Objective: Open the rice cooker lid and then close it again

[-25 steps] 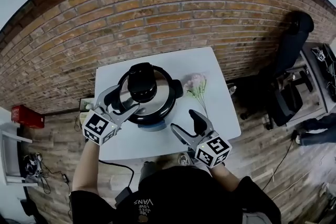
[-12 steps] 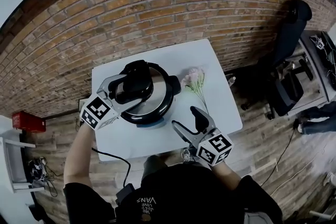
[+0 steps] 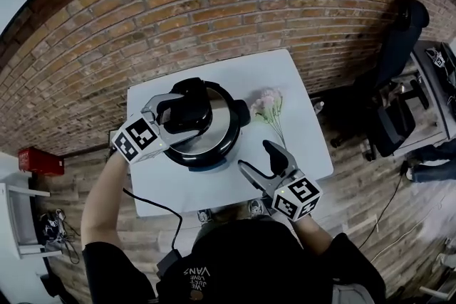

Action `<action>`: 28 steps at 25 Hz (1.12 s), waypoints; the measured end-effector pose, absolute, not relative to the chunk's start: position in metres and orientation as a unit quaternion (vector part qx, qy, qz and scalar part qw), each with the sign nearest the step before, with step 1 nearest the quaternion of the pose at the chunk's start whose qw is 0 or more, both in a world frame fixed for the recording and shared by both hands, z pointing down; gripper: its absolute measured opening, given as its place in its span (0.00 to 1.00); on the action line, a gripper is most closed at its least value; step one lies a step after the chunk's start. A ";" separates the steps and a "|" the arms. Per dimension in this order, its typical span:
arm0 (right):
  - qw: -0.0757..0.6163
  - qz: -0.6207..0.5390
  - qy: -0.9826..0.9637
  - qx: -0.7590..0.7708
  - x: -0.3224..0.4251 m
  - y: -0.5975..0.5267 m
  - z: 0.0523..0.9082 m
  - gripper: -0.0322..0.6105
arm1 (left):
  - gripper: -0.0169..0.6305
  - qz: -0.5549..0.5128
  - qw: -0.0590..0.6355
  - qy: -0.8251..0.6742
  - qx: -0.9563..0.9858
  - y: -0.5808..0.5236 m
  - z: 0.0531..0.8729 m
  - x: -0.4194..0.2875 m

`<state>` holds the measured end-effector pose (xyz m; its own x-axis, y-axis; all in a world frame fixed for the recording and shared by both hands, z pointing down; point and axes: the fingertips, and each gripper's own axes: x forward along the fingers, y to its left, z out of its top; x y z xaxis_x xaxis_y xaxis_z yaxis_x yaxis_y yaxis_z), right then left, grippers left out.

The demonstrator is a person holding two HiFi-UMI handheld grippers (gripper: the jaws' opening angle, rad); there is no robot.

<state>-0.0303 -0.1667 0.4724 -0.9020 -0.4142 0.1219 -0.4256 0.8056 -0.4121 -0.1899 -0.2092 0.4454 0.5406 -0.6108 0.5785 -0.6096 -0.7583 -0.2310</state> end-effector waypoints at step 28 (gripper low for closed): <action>-0.016 0.252 -0.910 0.329 -0.036 -0.150 0.483 0.62 | 0.46 -0.293 -0.042 0.224 -0.929 -0.217 0.451 -0.182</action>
<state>-0.0361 -0.1501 0.4831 -0.7827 -0.6070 0.1371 -0.5912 0.6566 -0.4683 -0.1817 -0.2171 0.4513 0.7282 -0.3912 0.5628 -0.4399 -0.8964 -0.0539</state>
